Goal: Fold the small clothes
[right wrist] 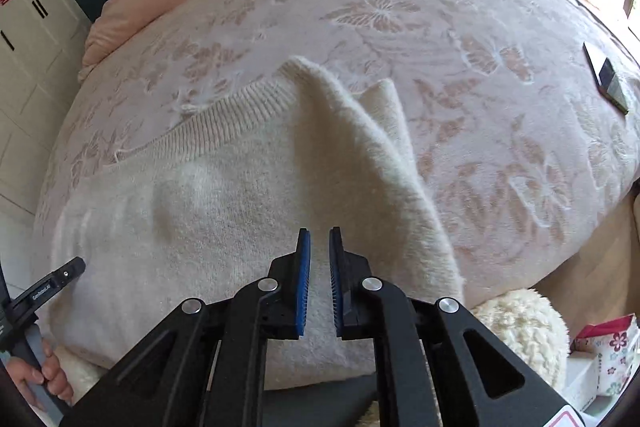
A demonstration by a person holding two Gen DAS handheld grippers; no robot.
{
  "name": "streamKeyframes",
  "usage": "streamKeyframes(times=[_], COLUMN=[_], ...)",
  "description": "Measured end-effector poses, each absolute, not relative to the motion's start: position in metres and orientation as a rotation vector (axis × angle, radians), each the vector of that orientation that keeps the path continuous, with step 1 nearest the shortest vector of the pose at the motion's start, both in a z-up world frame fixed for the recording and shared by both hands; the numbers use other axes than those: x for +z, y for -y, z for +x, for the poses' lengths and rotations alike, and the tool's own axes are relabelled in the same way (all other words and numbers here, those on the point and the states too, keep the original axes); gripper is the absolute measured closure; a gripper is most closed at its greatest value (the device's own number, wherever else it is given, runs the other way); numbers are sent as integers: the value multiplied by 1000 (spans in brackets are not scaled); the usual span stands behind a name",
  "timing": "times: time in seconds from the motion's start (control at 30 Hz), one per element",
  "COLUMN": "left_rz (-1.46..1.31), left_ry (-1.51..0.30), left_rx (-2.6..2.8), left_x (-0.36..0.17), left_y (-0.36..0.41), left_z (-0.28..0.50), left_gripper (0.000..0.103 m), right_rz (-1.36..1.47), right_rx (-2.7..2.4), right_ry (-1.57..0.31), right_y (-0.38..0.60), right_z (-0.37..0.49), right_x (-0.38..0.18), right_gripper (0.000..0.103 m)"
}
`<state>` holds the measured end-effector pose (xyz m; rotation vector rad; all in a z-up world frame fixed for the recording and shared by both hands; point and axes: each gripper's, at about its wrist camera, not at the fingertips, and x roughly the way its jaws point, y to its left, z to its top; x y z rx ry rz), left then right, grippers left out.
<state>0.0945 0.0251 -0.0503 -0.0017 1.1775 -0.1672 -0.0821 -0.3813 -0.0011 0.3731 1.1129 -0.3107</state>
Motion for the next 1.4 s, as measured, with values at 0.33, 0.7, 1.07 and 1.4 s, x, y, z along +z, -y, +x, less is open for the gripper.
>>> streamKeyframes(times=[0.33, 0.7, 1.07, 1.4], left_rz=[-12, -603, -763, -558], left_ry=[-1181, -1099, -1194, -992], left_rx=[-148, 78, 8, -245], left_x=[-42, -40, -95, 10], left_y=[-38, -172, -171, -118], left_z=[71, 16, 37, 45], left_gripper=[51, 19, 36, 89], right_rz=[372, 260, 188, 247], right_rx=[-154, 106, 74, 115], right_ry=[-1088, -1187, -1298, -1247], right_y=[342, 213, 193, 204], right_z=[-79, 5, 31, 24], right_x=[29, 10, -37, -41], right_gripper=[86, 86, 87, 87])
